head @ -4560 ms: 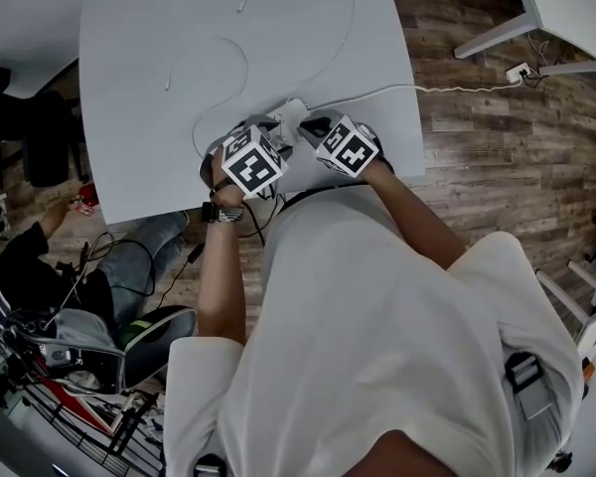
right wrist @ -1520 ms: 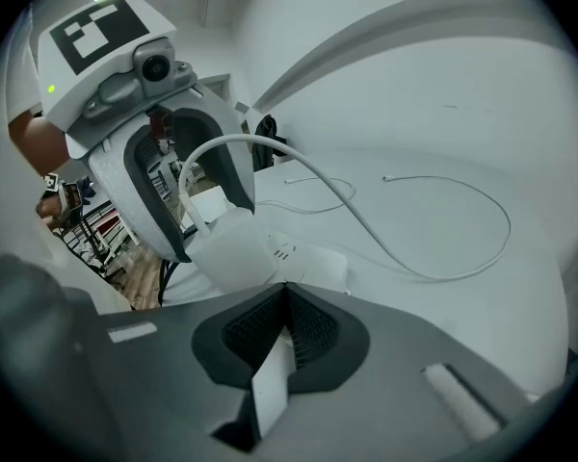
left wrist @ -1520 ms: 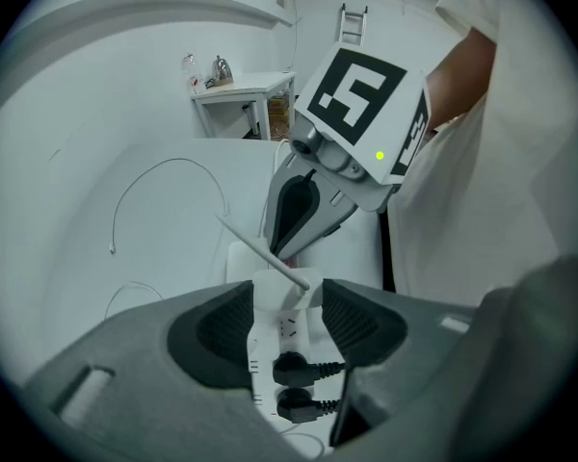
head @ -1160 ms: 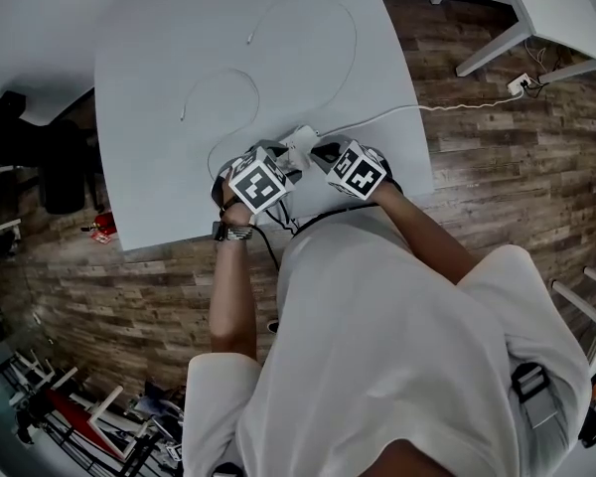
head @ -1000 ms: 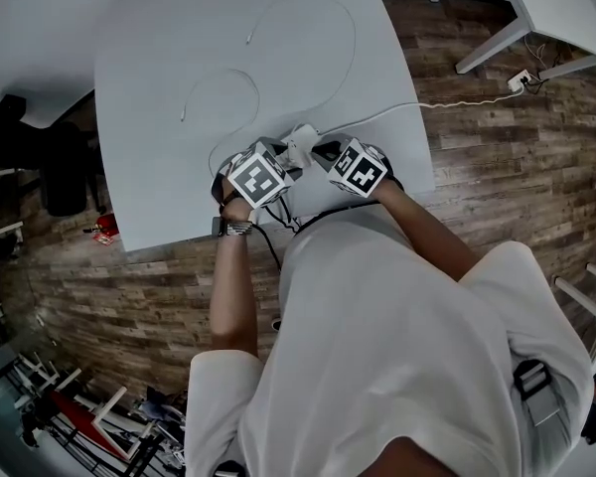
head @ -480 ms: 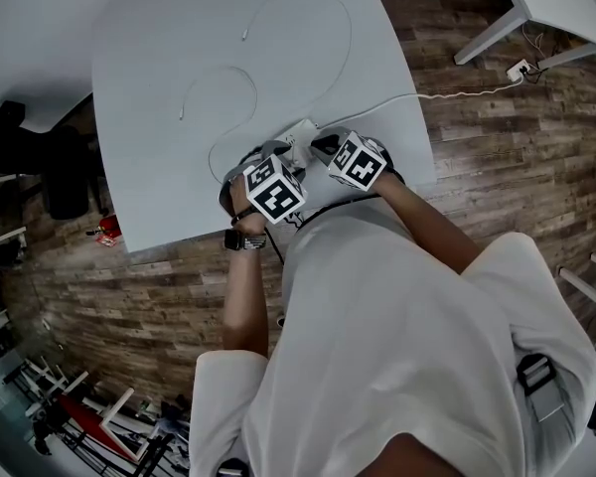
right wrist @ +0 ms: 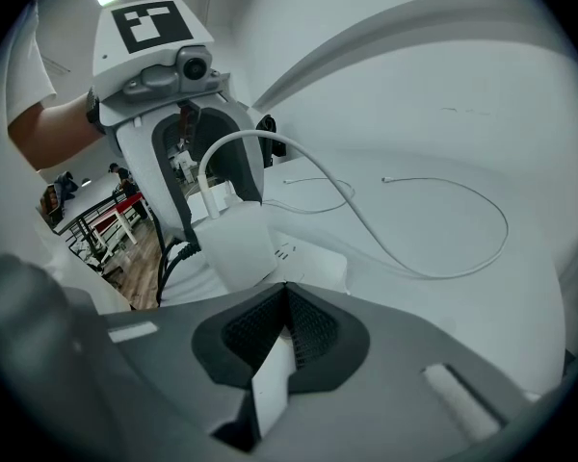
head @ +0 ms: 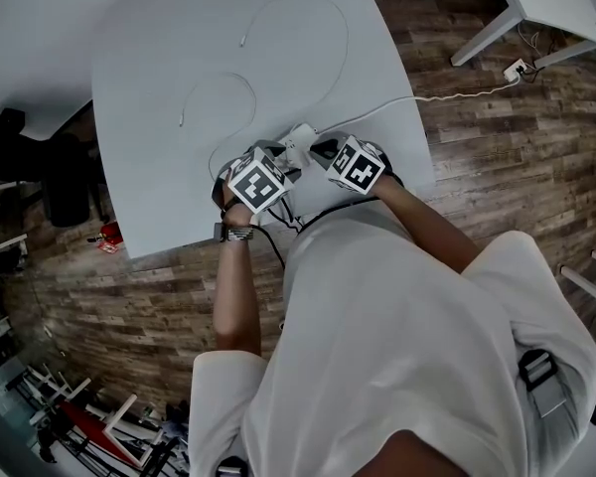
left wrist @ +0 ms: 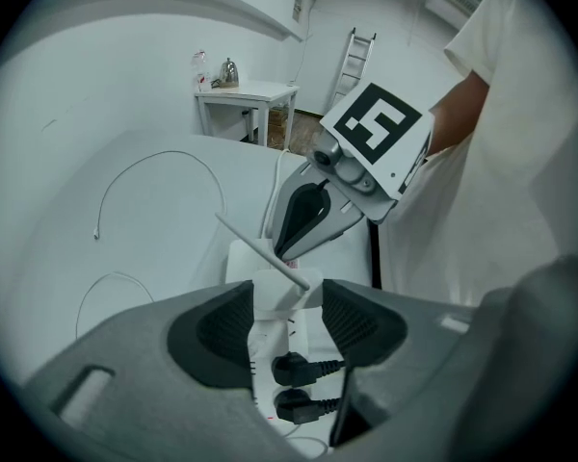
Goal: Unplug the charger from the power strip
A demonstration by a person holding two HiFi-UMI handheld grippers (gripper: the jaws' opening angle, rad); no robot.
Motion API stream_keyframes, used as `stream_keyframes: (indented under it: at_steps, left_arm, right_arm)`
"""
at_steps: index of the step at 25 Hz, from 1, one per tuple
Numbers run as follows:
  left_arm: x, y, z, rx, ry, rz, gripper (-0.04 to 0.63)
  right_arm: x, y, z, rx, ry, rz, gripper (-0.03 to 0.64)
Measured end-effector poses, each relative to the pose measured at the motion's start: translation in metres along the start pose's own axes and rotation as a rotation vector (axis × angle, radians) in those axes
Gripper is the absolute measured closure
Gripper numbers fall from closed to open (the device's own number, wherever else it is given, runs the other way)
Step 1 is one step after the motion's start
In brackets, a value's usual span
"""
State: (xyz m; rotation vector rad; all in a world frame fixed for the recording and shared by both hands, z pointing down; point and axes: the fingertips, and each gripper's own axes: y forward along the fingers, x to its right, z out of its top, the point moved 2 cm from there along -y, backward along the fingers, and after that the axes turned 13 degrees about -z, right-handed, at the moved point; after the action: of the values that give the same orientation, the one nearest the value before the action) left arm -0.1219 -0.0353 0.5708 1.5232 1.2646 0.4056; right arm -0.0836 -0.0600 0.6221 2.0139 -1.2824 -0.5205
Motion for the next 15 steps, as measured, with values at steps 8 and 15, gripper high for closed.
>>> stream_keyframes:
  at_steps: [8,15]
  left_arm:
    - [-0.0054,-0.0013,-0.0028,0.038,-0.046,-0.083,0.368]
    - [0.0008,0.0012,0.0005,-0.01,0.004,0.018,0.368]
  right_arm:
    - [0.0018,0.0014,-0.0013,0.011,-0.009,-0.002,0.614]
    - [0.0017,0.0005,-0.0001,0.005,-0.019,-0.009,0.614]
